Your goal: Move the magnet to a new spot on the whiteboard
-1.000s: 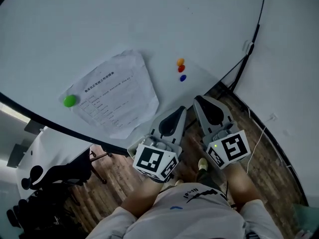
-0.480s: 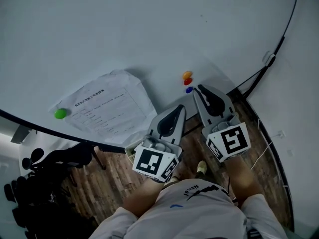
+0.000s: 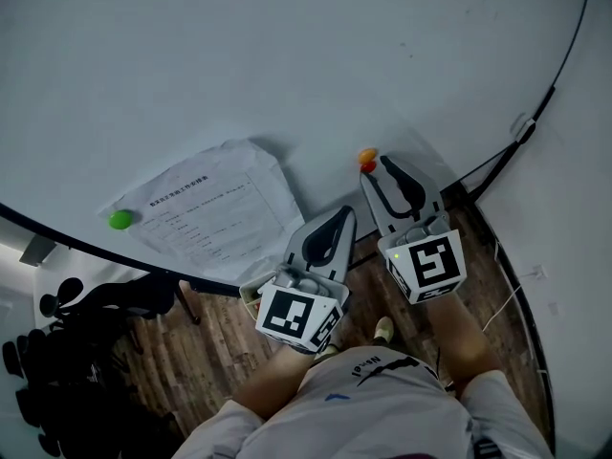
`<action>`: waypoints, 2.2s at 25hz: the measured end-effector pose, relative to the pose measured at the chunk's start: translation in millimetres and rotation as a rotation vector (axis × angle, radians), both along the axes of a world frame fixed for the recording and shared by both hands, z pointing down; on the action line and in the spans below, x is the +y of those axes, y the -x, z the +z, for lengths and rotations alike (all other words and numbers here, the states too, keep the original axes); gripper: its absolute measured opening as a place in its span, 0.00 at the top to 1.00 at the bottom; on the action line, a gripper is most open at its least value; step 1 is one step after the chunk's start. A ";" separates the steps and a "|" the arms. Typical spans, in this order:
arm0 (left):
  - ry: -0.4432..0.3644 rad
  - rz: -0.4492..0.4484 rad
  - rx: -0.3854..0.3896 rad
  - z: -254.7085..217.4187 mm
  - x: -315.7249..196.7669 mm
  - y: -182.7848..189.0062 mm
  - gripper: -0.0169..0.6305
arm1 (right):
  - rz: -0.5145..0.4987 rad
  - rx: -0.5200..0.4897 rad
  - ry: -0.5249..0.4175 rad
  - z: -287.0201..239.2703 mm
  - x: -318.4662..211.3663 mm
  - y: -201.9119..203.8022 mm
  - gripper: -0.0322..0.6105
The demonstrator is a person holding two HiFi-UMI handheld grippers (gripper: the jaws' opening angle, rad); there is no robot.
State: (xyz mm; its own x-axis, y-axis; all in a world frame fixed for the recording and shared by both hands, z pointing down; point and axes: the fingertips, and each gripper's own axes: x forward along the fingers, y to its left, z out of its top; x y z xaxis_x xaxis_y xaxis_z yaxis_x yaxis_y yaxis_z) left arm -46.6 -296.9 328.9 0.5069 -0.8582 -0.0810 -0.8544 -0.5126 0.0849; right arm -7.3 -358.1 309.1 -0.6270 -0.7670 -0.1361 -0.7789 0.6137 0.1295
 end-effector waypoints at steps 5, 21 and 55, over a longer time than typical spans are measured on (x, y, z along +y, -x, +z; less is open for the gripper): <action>0.003 0.001 0.003 1.5 0.1 3.1 0.96 | 0.030 0.009 0.000 3.9 -6.1 3.8 0.75; 0.001 0.004 0.011 -0.1 1.9 9.0 0.96 | 0.069 0.025 0.003 1.5 -15.1 6.6 0.75; -0.022 0.104 0.027 -11.4 5.8 -37.3 0.95 | 0.112 -0.030 -0.031 -26.3 14.2 -53.8 0.75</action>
State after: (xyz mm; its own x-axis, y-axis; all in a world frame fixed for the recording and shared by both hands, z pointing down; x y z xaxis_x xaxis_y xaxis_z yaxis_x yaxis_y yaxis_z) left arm -9.3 -291.1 317.5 0.5907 -0.7987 -0.1142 -0.7939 -0.6007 0.0944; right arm 46.5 -343.9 282.8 -0.5331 -0.8271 -0.1780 -0.8460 0.5188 0.1228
